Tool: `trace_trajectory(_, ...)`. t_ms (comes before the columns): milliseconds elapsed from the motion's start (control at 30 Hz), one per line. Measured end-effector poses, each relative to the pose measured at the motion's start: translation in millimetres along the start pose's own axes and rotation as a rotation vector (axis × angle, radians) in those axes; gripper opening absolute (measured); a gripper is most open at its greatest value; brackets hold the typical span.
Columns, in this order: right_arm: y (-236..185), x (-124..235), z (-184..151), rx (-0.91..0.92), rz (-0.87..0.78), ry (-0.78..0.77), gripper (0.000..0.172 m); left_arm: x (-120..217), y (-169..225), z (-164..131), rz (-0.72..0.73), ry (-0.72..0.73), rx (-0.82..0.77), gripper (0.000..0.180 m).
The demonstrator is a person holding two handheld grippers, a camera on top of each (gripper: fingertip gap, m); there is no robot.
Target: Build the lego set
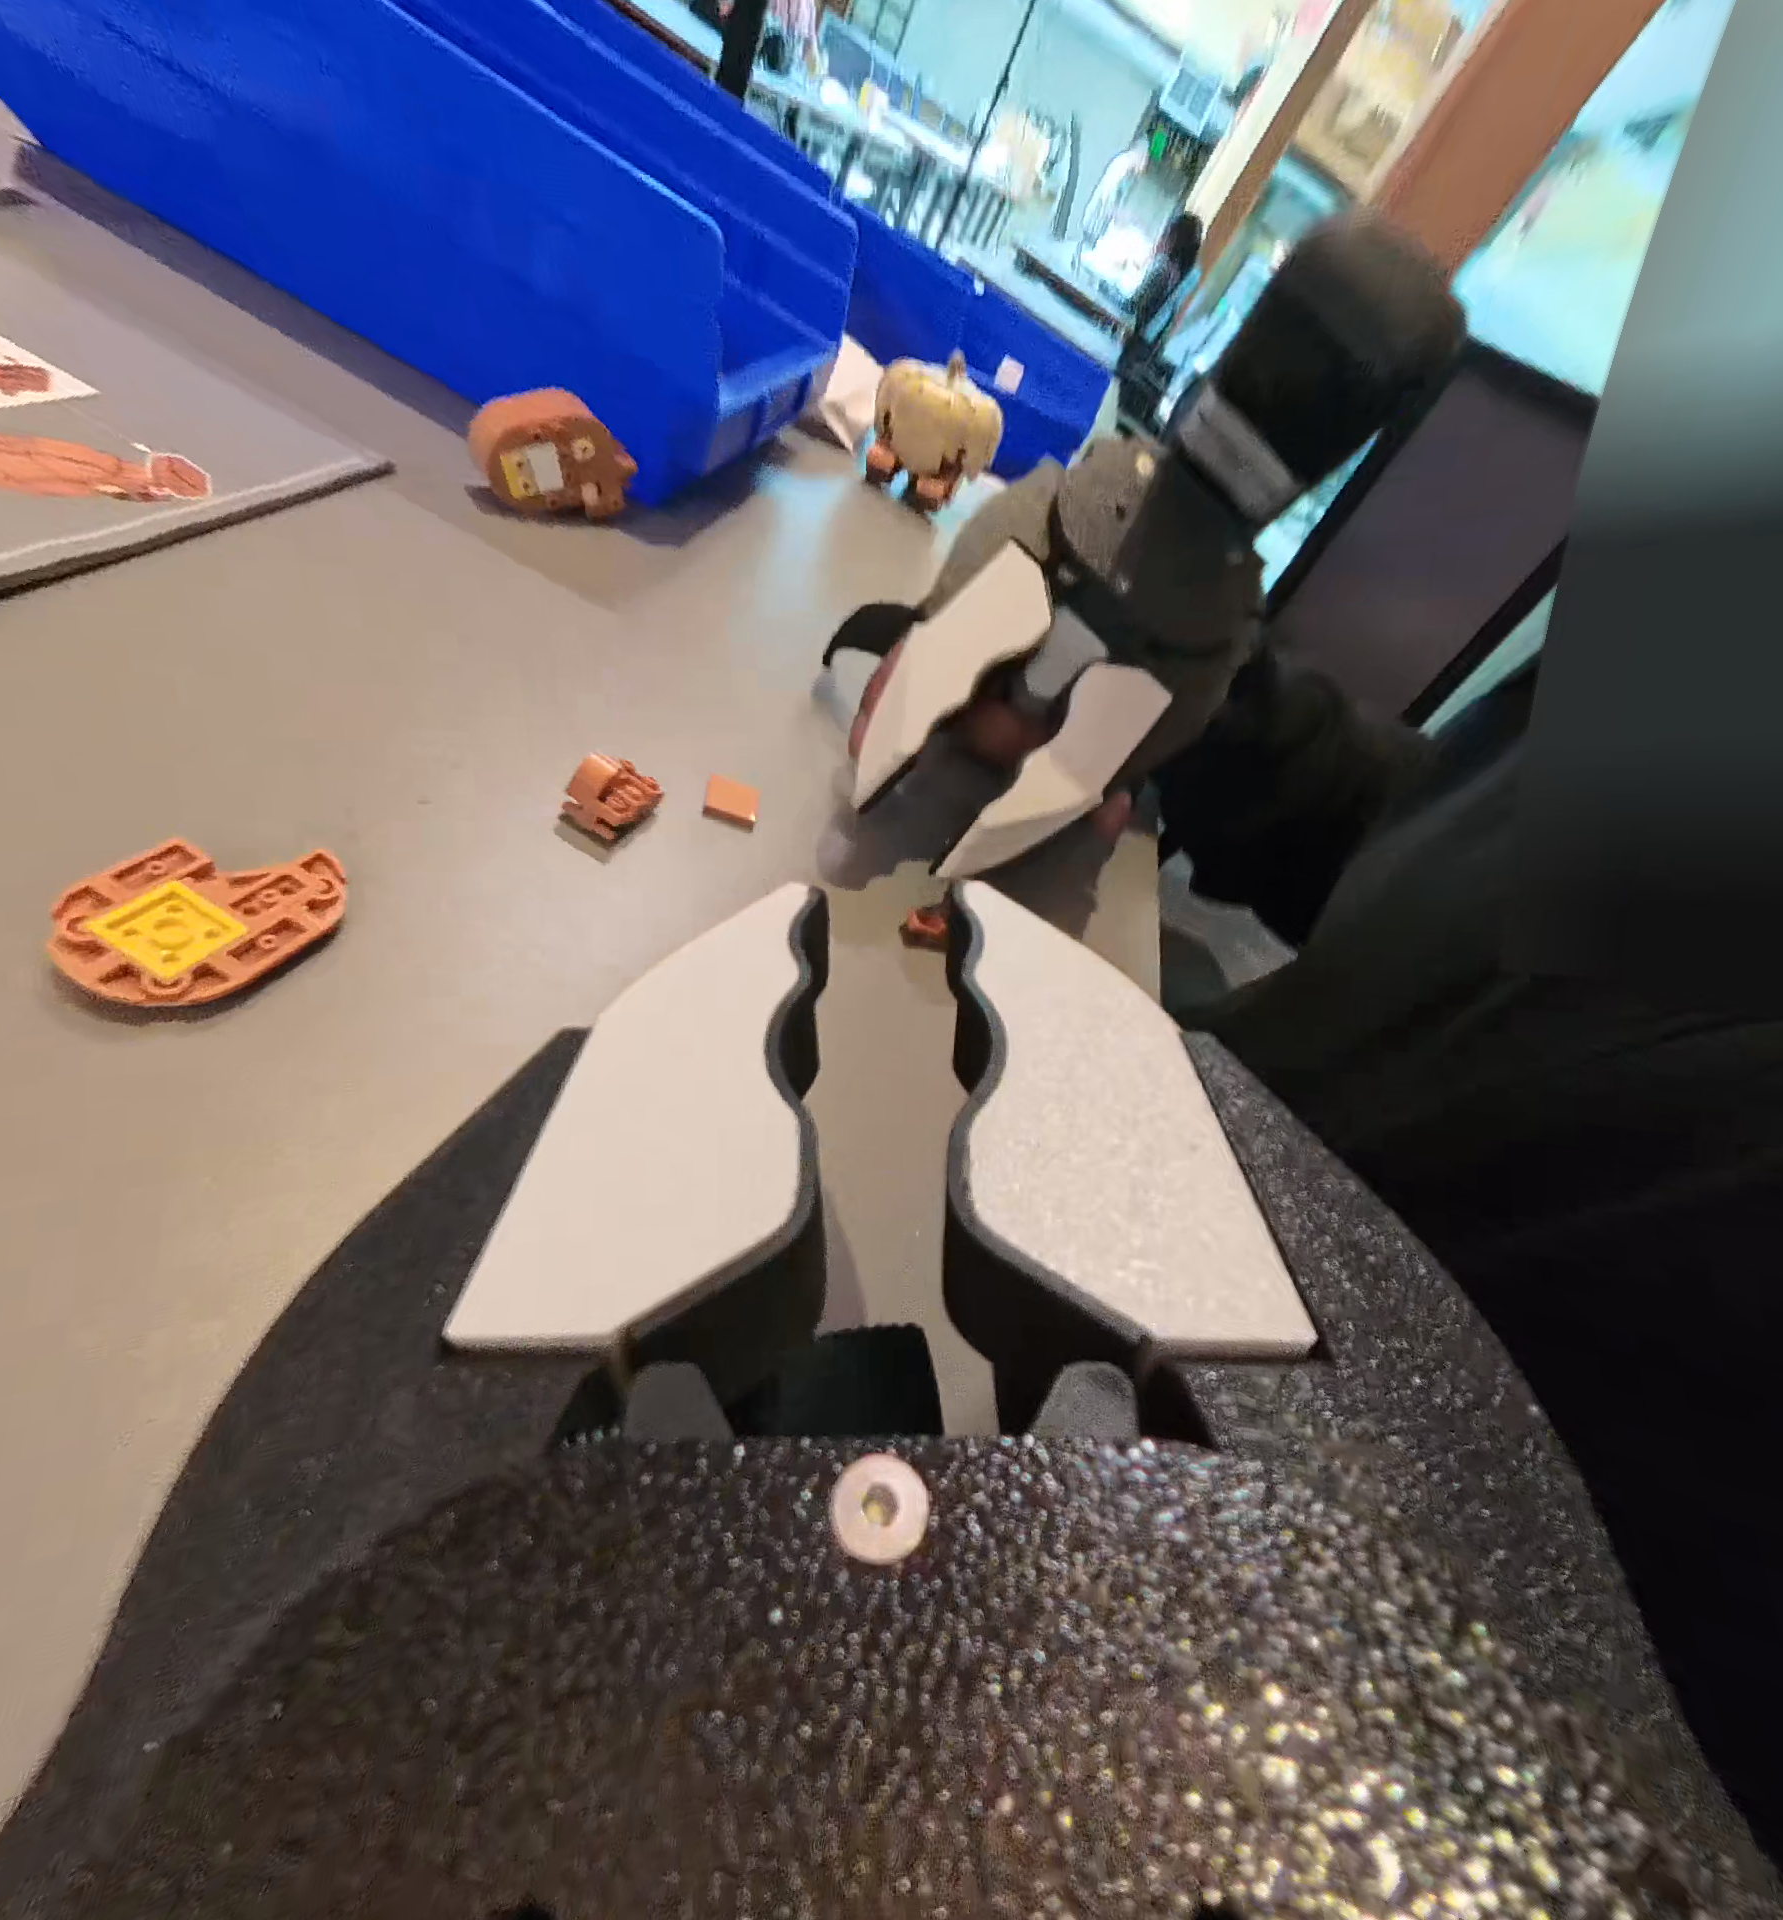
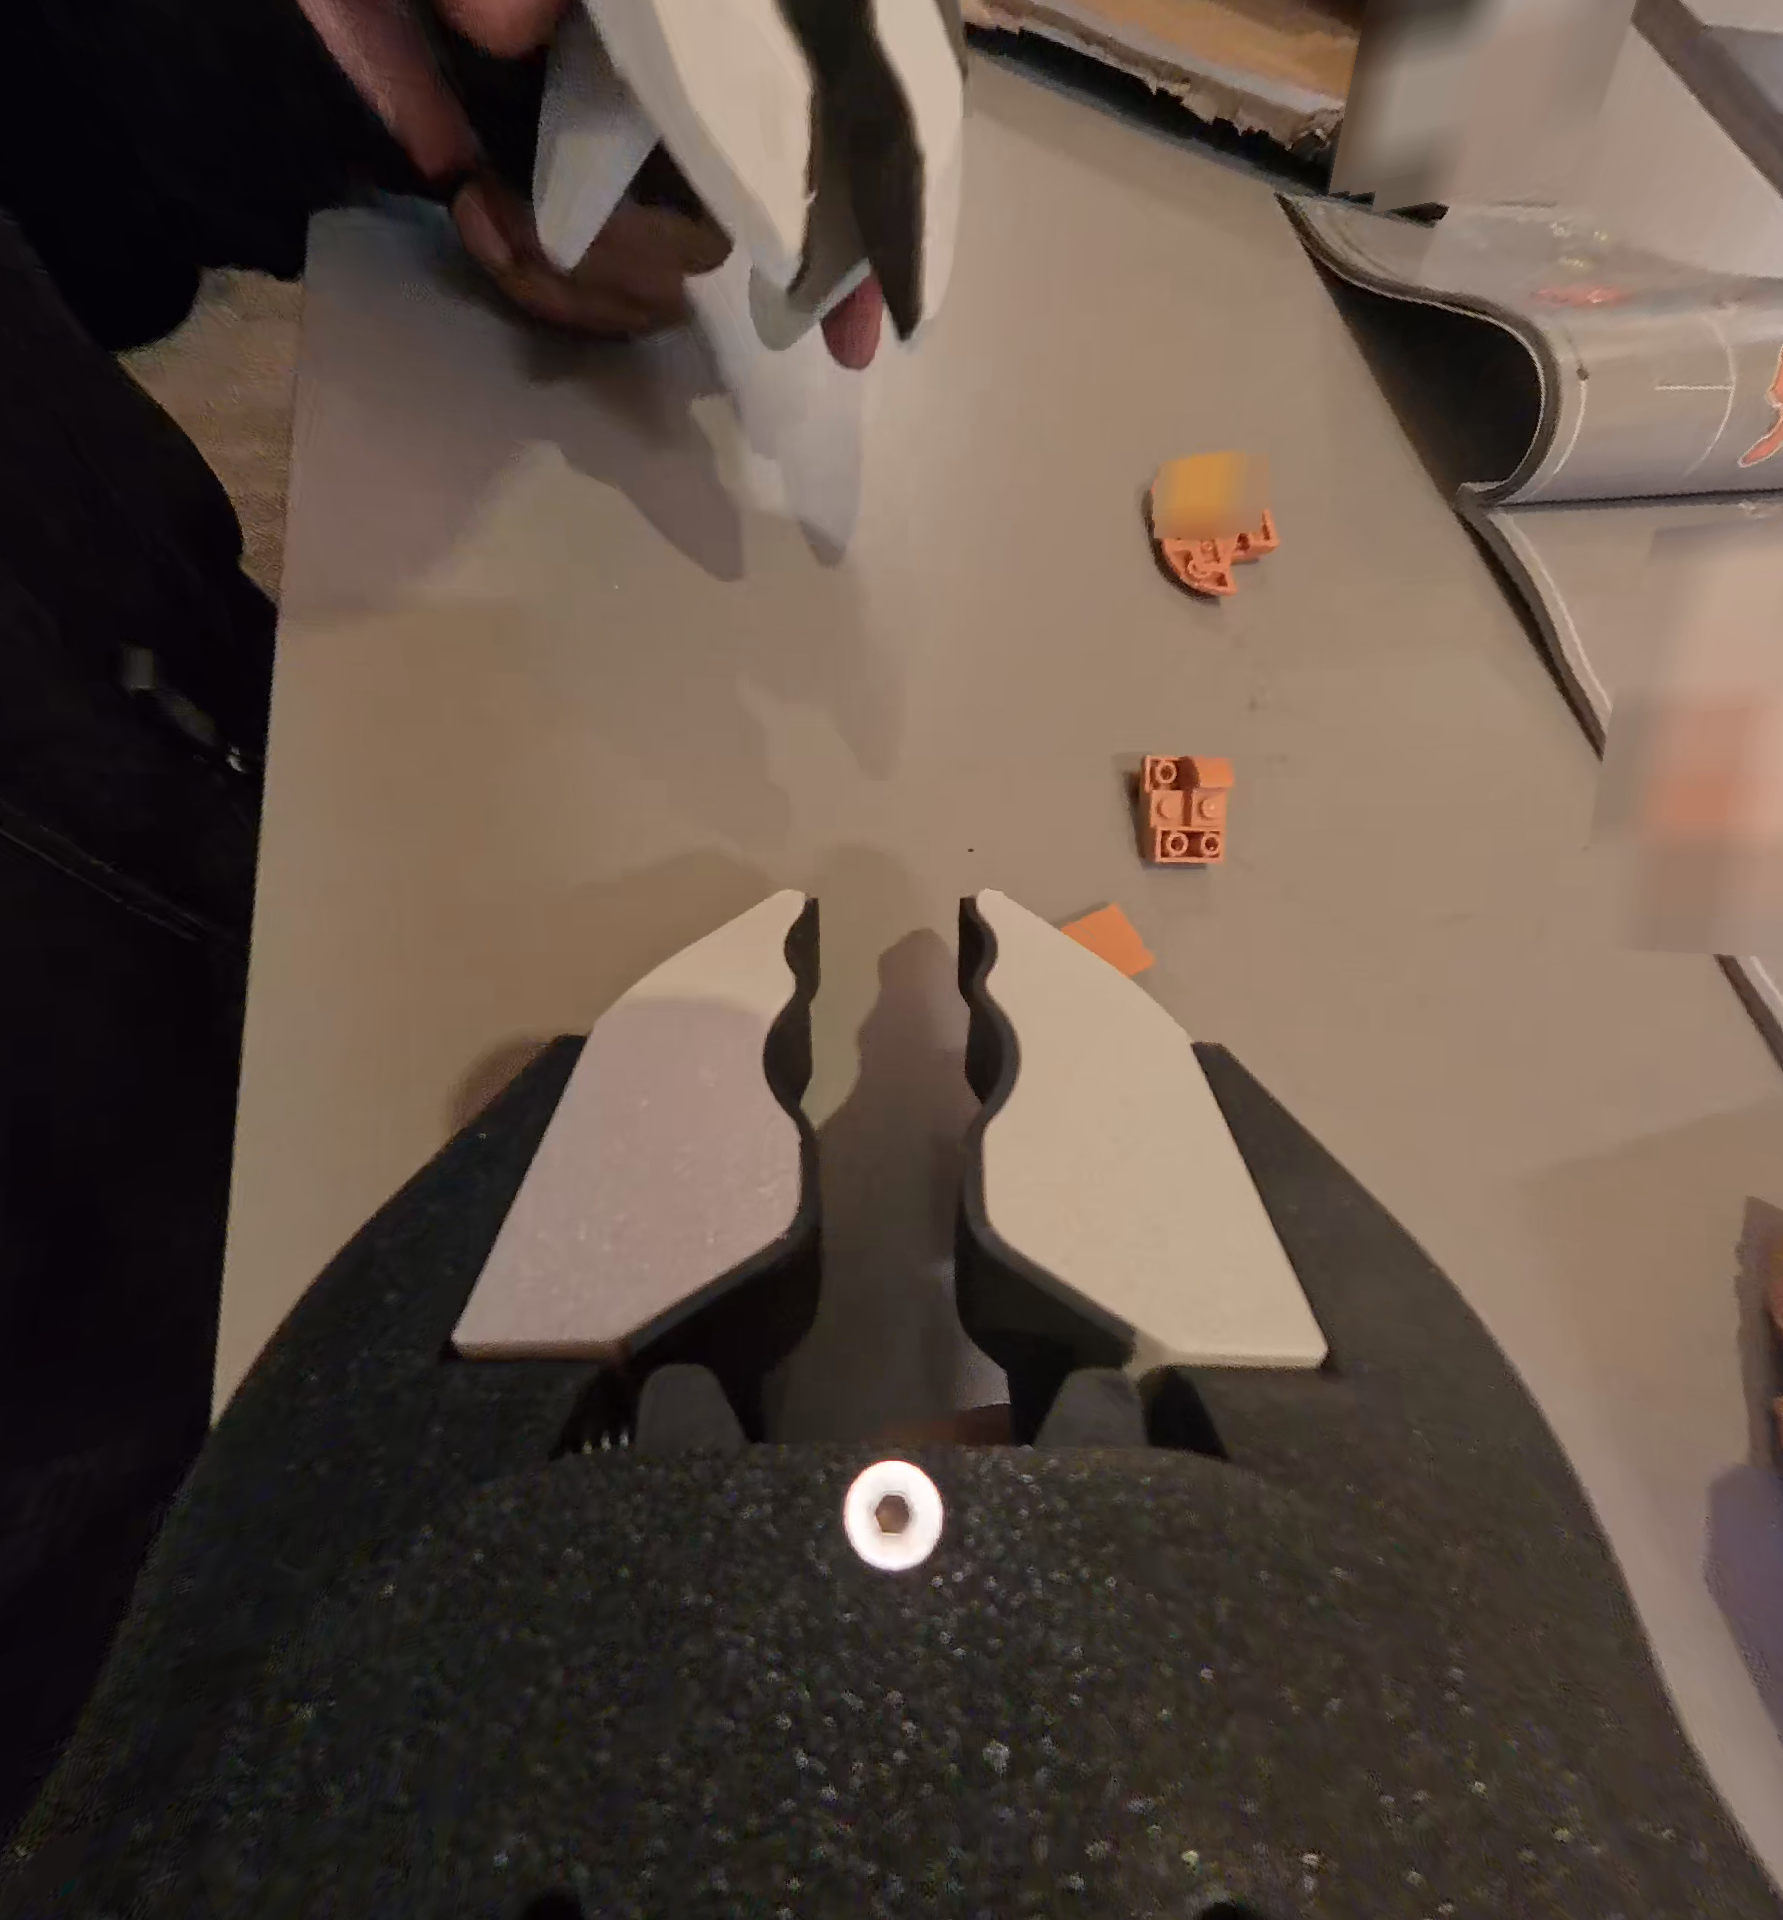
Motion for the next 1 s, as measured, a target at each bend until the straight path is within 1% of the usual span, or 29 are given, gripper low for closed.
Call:
trace_trajectory(100, -5.3, -2.8, 1.0, 0.010, -0.075, -0.036, 0.026, 1.2, 1.0, -0.1, 0.010, 0.013, -0.010, 0.021)
trace_trajectory(167, -9.6, -2.5, 1.1, -0.040, -0.119, -0.057, 0.026, -1.4, 3.6, -0.2, 0.023, -0.012, -0.036, 0.021)
trace_trajectory(233, -15.5, 0.7, 1.3, -0.102, -0.171, -0.046, 0.027, -3.4, 5.7, -0.5, 0.023, -0.033, -0.057, 0.021)
trace_trajectory(300, -23.7, 4.8, 1.2, -0.158, -0.188, -0.032, 0.026, -4.1, 7.0, -0.5, 0.023, -0.039, -0.070, 0.021)
trace_trajectory(400, -34.6, 7.1, 0.9, -0.213, -0.218, -0.056, 0.022, -5.8, 8.2, -0.6, 0.016, -0.052, -0.081, 0.021)
trace_trajectory(500, -42.7, 4.2, 2.3, -0.225, -0.230, -0.092, 0.014, -8.2, 10.3, -0.6, 0.012, -0.062, -0.093, 0.021)
trace_trajectory(633, -45.2, 0.2, 6.2, -0.249, -0.219, -0.104, 0.015, -10.4, 13.3, -1.1, 0.044, -0.076, -0.120, 0.021)
trace_trajectory(733, -44.9, -1.6, 6.0, -0.258, -0.216, -0.124, 0.020, -11.2, 14.7, -1.4, 0.062, -0.082, -0.136, 0.021)
trace_trajectory(900, -43.8, -6.6, 6.7, -0.258, -0.207, -0.174, 0.020, -11.5, 15.0, -1.6, 0.062, -0.084, -0.141, 0.021)
trace_trajectory(1000, -42.4, -8.8, 9.3, -0.248, -0.189, -0.172, 0.014, -10.1, 13.8, -1.4, 0.057, -0.072, -0.130, 0.021)
Point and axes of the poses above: each gripper's, where its closed fingertips meet, x back along the fingers, z out of its top, y = z × x across the jaws, the point moved 10 cm from there along x, back along the fingers, and after that the axes turned 10 degrees about -y, right-handed, at the moved point
